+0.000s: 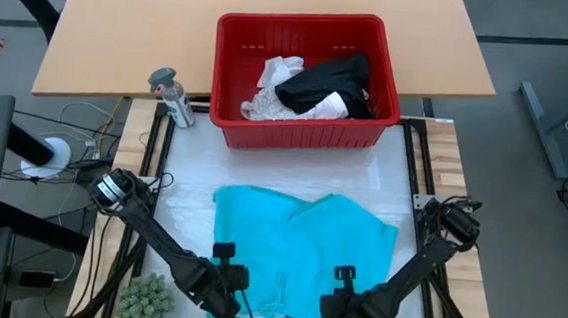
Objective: Fold laundry
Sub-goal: Fold the light blue shorts
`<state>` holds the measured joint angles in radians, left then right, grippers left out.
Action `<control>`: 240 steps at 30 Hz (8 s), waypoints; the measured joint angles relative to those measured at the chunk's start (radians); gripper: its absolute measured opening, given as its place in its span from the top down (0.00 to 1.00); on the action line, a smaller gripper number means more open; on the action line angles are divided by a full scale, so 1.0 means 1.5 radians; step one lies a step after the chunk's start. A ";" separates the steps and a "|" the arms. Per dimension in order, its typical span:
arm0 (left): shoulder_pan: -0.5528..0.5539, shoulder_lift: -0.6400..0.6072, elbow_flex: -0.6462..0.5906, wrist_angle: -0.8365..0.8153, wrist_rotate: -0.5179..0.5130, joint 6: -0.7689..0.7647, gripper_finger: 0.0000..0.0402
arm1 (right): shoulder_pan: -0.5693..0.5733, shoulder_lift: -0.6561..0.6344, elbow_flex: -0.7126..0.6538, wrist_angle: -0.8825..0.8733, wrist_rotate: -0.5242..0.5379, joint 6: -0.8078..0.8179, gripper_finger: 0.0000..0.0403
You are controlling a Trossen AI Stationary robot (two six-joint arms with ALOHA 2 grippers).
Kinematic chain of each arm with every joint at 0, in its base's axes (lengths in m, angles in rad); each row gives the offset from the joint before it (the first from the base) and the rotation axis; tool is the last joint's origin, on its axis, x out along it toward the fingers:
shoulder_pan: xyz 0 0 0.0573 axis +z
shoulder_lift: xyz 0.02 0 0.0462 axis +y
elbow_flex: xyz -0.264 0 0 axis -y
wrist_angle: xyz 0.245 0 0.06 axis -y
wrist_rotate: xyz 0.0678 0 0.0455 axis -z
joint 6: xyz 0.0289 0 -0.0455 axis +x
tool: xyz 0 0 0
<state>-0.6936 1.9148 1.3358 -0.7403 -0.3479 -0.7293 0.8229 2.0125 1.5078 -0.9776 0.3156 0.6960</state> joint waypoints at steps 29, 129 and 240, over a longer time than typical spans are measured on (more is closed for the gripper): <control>0.220 -0.063 -0.061 -0.068 -0.161 0.204 1.00 | -0.231 -0.051 -0.083 -0.223 0.265 -0.133 0.87; 0.005 -0.002 0.161 -0.315 -0.282 0.034 1.00 | -0.048 -0.034 0.163 -0.218 0.195 -0.115 0.95; 0.109 0.130 0.148 -0.295 -0.156 0.209 1.00 | -0.200 -0.071 -0.218 0.217 0.113 -0.263 0.91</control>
<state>-0.5295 2.1103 1.5575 -1.1824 -0.5813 -0.4157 0.5224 1.9059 1.1812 -0.6514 0.4847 0.3021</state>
